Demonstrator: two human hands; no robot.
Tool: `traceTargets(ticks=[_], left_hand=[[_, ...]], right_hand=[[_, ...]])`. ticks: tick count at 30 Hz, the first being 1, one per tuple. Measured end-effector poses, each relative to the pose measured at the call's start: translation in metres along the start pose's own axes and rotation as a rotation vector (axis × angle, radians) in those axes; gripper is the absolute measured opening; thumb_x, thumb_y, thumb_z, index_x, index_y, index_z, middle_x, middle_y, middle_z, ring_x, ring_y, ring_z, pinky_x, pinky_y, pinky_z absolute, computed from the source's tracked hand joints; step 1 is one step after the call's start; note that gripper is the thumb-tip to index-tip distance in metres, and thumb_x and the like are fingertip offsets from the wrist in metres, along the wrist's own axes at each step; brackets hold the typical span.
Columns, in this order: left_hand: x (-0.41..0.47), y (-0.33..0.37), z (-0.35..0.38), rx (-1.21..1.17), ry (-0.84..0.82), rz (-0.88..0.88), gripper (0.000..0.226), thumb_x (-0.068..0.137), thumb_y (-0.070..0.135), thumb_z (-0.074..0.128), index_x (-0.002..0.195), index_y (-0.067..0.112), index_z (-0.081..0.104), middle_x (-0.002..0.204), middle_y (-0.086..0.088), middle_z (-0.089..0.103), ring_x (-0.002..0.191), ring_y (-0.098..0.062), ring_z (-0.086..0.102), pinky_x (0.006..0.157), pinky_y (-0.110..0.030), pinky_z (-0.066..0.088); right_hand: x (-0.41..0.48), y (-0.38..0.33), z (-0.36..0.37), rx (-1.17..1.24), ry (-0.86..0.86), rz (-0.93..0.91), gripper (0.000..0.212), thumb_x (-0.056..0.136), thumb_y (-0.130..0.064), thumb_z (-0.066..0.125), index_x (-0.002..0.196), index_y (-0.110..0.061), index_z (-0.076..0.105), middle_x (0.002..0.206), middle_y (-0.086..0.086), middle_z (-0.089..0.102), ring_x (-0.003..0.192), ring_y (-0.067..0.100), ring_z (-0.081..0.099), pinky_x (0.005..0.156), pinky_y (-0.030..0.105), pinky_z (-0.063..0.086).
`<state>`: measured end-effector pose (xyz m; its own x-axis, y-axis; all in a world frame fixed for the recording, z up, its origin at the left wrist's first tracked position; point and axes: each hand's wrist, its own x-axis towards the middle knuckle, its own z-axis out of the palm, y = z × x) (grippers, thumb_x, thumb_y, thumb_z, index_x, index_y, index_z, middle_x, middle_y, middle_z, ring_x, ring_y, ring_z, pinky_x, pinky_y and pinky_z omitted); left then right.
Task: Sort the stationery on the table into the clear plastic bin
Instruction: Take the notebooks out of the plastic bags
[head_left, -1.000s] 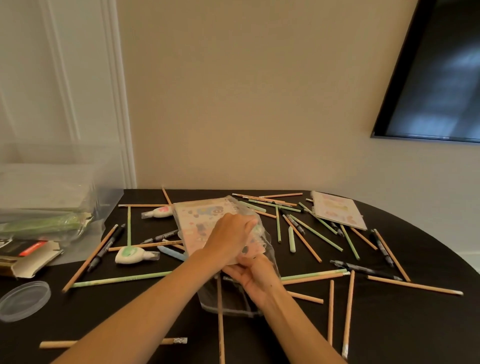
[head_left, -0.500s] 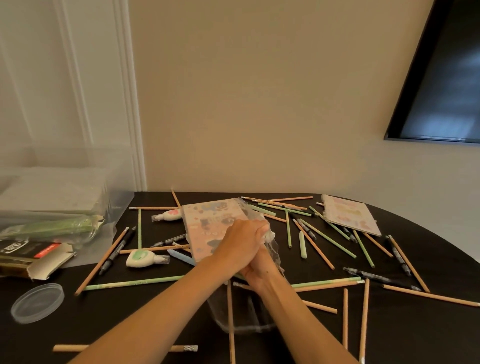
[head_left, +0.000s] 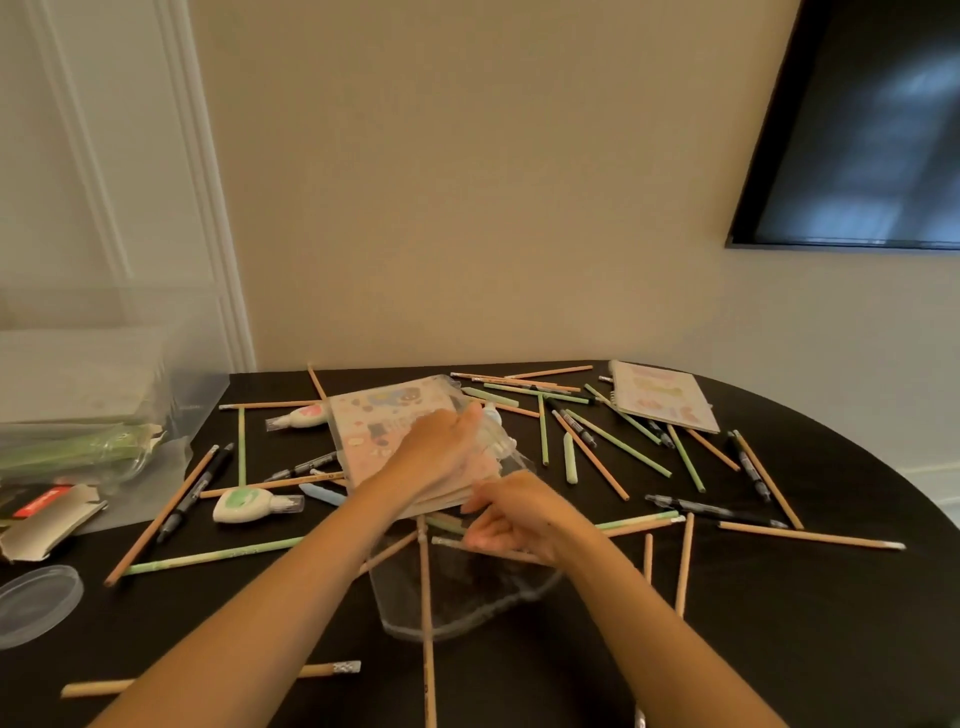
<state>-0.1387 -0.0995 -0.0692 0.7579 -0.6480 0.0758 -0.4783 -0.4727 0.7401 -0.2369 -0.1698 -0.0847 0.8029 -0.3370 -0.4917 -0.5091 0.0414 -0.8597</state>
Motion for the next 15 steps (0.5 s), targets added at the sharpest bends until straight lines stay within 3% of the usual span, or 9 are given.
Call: traceTargets(ticks=[4,6,8,11,15], left_hand=[[0.015,0.028,0.01,0.079,0.094,0.081,0.036,0.099,0.017,0.031,0.092,-0.002,0.06,0.102,-0.02,0.06,0.093,-0.03,0.054,0.073,-0.033,0.037],[0.028,0.047,0.024,0.105,0.126,0.117,0.031,0.097,0.013,0.035,0.089,0.001,0.061,0.099,-0.018,0.06,0.091,-0.027,0.053,0.07,-0.033,0.039],[0.038,0.062,0.039,0.126,0.128,0.15,0.03,0.096,0.013,0.038,0.107,0.001,0.064,0.11,-0.015,0.062,0.101,-0.028,0.056,0.083,-0.035,0.043],[0.063,0.09,0.078,0.146,0.041,0.18,0.032,0.095,0.015,0.04,0.116,0.002,0.061,0.117,-0.015,0.061,0.106,-0.028,0.056,0.09,-0.036,0.046],[0.102,0.113,0.125,0.154,-0.134,0.113,0.026,0.095,0.016,0.041,0.104,0.002,0.062,0.106,-0.018,0.062,0.105,-0.03,0.058,0.081,-0.033,0.045]], right_hand=[[-0.029,-0.006,-0.045,0.035,-0.141,-0.125,0.022,0.097,-0.02,0.047,0.107,-0.004,0.06,0.078,0.015,0.068,0.053,0.011,0.065,0.049,0.016,0.052],[-0.037,-0.005,-0.078,0.124,-0.122,-0.192,0.023,0.097,-0.022,0.047,0.106,-0.006,0.062,0.077,0.013,0.069,0.054,0.011,0.064,0.049,0.015,0.052],[-0.038,-0.003,-0.106,0.206,-0.02,-0.218,0.024,0.097,-0.022,0.048,0.108,-0.006,0.062,0.075,0.011,0.069,0.054,0.011,0.064,0.048,0.015,0.052],[-0.02,0.005,-0.156,0.248,0.234,-0.183,0.023,0.096,-0.017,0.05,0.113,-0.006,0.061,0.079,0.011,0.07,0.061,0.013,0.066,0.053,0.018,0.054],[0.014,0.011,-0.212,0.25,0.539,-0.15,0.02,0.096,-0.011,0.047,0.111,-0.005,0.058,0.088,0.012,0.065,0.076,0.017,0.064,0.067,0.024,0.054]])
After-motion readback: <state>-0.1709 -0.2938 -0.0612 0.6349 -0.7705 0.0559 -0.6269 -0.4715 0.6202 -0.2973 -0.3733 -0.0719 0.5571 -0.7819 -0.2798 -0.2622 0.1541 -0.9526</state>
